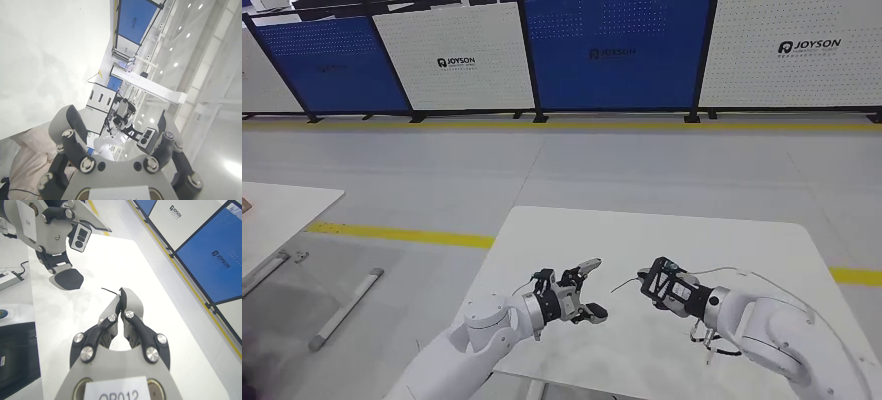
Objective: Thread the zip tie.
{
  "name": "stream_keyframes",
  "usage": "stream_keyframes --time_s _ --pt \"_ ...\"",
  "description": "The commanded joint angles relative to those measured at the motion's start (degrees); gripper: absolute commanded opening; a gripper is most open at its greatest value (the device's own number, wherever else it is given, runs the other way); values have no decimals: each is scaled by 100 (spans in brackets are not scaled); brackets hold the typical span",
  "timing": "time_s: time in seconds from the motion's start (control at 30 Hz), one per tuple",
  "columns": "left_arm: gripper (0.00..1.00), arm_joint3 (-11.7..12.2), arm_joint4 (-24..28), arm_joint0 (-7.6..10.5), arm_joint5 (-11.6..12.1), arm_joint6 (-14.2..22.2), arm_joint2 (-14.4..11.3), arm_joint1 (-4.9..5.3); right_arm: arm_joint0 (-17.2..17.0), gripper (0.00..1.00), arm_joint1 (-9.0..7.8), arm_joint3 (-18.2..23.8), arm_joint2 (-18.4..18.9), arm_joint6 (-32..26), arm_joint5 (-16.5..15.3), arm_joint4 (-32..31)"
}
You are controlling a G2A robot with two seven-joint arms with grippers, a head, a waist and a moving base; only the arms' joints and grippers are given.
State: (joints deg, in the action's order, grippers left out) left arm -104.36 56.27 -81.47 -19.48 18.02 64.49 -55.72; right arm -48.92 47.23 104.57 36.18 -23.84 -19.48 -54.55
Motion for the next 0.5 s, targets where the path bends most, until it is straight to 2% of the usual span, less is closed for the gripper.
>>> stream_keyframes --time_s 0.0,0.07,0.13,0.2,0.27,0.33,0.47 --pt "100 -14 41 -21 0 70 -58 -3 0 0 0 0 0 0 0 0" --pt "100 94 197 38 0 128 -228 8 0 0 0 0 0 0 0 0" --pt "100 196 491 206 0 -143 -425 5 0 0 0 0 0 0 0 0" --pt "100 283 789 498 0 -507 -709 9 0 0 0 0 0 0 0 0" --pt "100 375 1364 753 0 -754 -959 7 0 0 0 0 0 0 0 0" --pt "100 466 1891 1092 0 -996 -1215 26 0 0 0 0 0 0 0 0" --pt "100 494 1990 1137 0 -1047 -1243 29 0 0 0 0 0 0 0 0"
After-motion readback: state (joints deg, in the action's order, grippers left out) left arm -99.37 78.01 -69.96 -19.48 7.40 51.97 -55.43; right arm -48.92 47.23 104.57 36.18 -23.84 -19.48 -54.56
